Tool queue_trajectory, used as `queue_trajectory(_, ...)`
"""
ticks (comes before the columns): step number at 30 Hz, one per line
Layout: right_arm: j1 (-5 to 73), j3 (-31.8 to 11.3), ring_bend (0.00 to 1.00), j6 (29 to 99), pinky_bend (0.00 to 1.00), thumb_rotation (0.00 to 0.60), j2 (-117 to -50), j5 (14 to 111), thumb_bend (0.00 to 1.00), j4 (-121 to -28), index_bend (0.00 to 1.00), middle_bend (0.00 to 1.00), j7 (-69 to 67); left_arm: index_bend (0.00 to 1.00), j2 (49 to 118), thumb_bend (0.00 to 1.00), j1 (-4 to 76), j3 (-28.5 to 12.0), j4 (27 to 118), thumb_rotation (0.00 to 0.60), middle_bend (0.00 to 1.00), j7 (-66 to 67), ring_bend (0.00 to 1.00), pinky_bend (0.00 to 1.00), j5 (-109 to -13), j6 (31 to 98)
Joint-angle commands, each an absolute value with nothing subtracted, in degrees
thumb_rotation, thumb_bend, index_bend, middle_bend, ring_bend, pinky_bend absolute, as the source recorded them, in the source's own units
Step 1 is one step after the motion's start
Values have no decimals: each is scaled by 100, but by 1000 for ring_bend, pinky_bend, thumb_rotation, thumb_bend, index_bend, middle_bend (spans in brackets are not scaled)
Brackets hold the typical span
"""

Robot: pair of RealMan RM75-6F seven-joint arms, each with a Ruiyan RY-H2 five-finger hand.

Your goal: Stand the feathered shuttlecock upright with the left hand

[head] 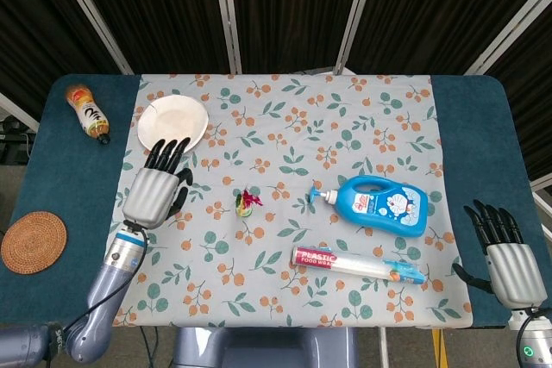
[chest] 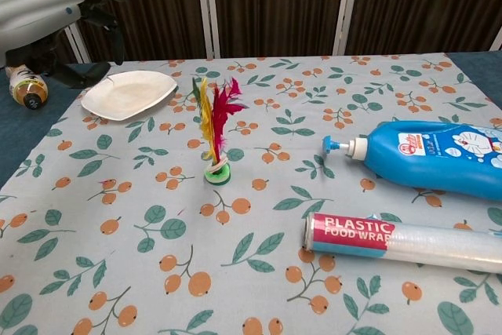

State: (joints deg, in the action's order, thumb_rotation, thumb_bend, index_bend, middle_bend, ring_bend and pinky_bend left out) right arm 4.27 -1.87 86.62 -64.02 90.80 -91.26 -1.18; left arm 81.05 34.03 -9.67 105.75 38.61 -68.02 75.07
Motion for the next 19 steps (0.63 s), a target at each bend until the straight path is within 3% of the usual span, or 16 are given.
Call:
queue_trajectory(1,424,-190,0,8661,0,600,-6408,9068,109,-9128,65,0,-93,260,7668,363,2871,-352,10619,600,0,3565,0,0,-7526,7983)
queue_trajectory(7,422,-199,0,8668,0,600,-6414,9058,109,-9138,65,0,-41,88,7307,211,2307,167,10498,600,0,3268,0,0,-8075,8486)
queue_trajectory(13,426,-207,0,8679,0,600,-6446,9068,109,-9142,64,0,57,40,6955,189,1623,578,10225,600,0,2931,0,0,-8443,9097)
queue_trajectory(19,428,-218,0,8688,0,600,-6470,9064,109,-9134,65,0,117,38,6663,190,1097,741,9984,600,0,2414,0,0,-8740,9588)
